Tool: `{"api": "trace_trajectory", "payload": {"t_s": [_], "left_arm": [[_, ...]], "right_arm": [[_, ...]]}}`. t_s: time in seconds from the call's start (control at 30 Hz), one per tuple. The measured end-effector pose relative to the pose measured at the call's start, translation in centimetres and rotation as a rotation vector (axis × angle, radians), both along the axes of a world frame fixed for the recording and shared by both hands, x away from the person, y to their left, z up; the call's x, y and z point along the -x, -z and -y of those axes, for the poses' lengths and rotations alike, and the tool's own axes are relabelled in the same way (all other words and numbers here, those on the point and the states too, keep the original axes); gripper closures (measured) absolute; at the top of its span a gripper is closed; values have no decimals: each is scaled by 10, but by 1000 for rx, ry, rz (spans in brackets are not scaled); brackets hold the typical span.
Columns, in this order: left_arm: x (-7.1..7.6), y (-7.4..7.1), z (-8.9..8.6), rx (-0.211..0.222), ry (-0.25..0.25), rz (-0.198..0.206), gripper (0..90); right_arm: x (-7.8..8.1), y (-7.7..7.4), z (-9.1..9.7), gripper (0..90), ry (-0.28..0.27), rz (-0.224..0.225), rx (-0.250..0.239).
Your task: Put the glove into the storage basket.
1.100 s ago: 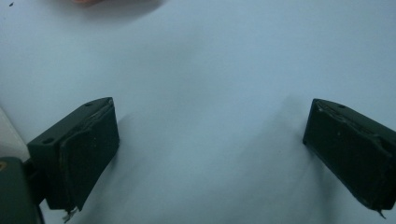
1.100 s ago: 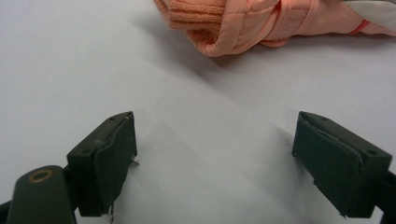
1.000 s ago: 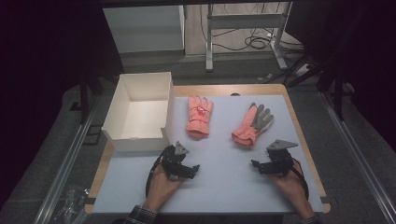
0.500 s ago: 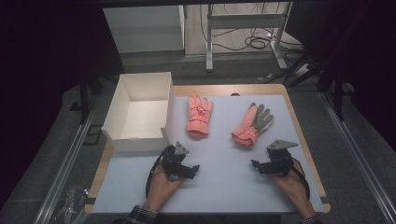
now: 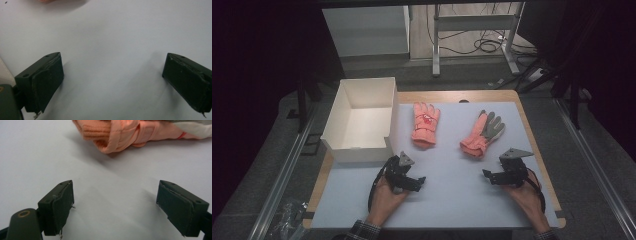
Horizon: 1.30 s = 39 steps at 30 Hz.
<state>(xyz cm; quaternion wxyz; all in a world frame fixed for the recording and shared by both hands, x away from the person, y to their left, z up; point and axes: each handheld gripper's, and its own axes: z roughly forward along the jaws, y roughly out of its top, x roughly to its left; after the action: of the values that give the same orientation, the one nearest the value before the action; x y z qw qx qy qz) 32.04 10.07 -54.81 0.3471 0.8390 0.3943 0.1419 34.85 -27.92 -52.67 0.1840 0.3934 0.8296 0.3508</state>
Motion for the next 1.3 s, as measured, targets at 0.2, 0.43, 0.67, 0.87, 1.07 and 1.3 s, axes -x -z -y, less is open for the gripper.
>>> {"api": "trace_trajectory", "payload": {"t_s": [0.2, 0.43, 0.67, 0.87, 1.07, 1.3], "left_arm": [[0, 0, 0, 0, 0, 0, 36], [0, 0, 0, 0, 0, 0, 36], [0, 0, 0, 0, 0, -1, 36], [0, 0, 0, 0, -1, -1, 36], [0, 0, 0, 1, -1, -1, 36], [0, 0, 0, 0, -1, -1, 36]], "right_arm": [[-1, -9, 1, 214, -7, 16, -14], [-6, -19, 4, 256, 9, 17, -27], [-19, -33, 8, 305, 21, 39, -9], [-33, -40, 11, 359, 11, 31, -5], [-47, -44, 13, 393, 32, 23, -35], [-70, -54, 8, 461, 43, 26, -75]]}}
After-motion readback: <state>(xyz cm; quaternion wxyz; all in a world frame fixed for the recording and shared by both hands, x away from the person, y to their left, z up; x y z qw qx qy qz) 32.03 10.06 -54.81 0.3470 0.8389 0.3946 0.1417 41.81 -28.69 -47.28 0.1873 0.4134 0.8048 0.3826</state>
